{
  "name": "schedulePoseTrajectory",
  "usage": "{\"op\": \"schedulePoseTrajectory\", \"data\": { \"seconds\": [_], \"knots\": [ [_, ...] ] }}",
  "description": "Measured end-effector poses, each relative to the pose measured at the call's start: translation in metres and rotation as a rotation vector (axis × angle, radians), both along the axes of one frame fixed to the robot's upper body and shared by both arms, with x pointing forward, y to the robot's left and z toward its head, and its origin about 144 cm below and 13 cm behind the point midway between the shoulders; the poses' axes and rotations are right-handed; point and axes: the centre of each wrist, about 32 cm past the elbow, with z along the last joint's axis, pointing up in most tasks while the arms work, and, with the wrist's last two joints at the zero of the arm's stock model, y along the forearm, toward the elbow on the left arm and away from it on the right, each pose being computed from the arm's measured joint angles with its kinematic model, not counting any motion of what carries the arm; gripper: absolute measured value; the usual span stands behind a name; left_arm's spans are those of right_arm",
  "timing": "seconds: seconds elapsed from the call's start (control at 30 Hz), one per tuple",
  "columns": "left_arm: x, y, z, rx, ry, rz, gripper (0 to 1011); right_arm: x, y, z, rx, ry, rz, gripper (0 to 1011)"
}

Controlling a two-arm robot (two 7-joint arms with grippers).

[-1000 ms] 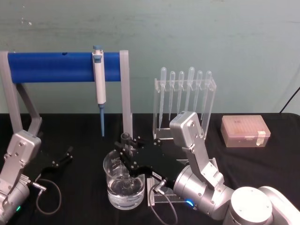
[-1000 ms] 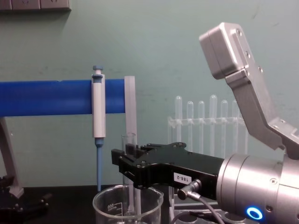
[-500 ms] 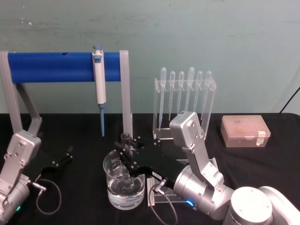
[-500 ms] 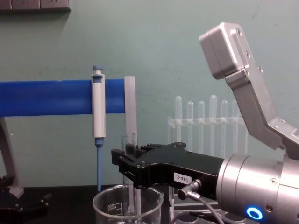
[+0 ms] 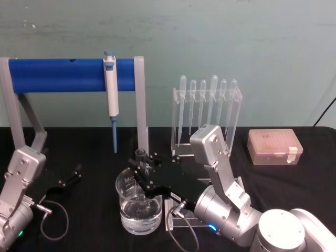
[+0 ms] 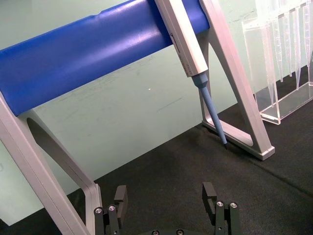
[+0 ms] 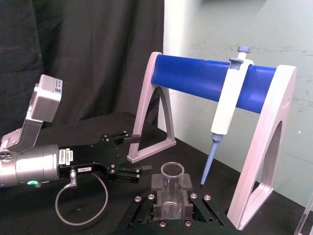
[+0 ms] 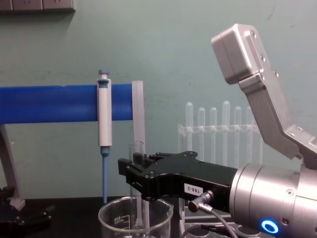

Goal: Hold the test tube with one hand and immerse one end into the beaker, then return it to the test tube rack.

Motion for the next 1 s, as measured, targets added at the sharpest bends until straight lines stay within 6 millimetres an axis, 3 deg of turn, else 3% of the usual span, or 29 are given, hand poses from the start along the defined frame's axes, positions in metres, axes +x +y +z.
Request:
{"op": "schedulePoseTrajectory", "data": {
  "seconds": [1.0],
  "knots": [
    [0.0, 0.0, 0.0, 0.0, 0.0, 0.0, 1000, 0.0, 0.0, 0.0, 0.0, 0.0, 0.0, 224]
  ]
}}
